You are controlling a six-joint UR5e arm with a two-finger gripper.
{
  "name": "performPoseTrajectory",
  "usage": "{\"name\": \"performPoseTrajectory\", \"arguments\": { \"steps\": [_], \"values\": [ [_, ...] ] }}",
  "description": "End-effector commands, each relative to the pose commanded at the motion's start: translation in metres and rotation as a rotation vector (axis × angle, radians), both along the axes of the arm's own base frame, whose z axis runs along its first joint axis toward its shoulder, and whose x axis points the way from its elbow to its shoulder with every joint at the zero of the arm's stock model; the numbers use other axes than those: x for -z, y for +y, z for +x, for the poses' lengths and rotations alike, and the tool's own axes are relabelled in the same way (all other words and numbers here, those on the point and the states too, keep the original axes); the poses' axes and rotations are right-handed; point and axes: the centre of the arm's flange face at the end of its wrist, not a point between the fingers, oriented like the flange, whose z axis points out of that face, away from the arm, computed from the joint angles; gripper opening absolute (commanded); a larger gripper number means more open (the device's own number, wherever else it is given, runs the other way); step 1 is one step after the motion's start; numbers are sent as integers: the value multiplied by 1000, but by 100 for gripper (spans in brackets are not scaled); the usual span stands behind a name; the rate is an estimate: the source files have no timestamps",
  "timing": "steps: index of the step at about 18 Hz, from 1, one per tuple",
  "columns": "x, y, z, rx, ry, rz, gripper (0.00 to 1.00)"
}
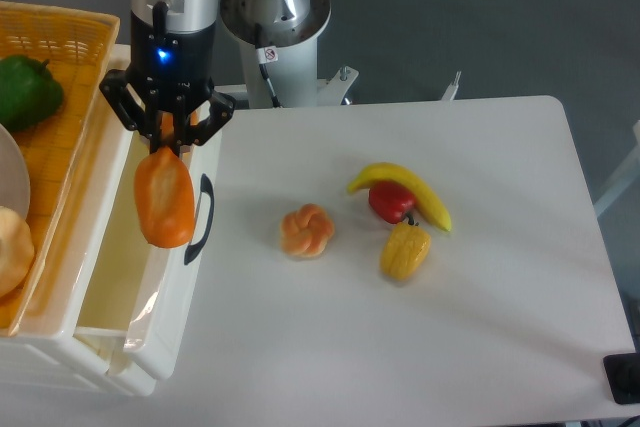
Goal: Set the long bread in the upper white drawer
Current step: 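Lower the bread loaf into the open upper drawer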
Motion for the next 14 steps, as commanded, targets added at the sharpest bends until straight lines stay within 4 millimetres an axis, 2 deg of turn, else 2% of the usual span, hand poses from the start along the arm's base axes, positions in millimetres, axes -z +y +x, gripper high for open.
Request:
{"name": "performPoseTrajectory", "arguments": {
  "steps": [7,8,9,10,14],
  "values": [
    [20,5,8,22,2,-3,2],
    [21,5,9,25,1,-4,6],
    [20,7,12,31,3,-2,16],
    [20,7,13,37,5,-2,18],
    [20,8,15,39,4,0,18]
  ]
}}
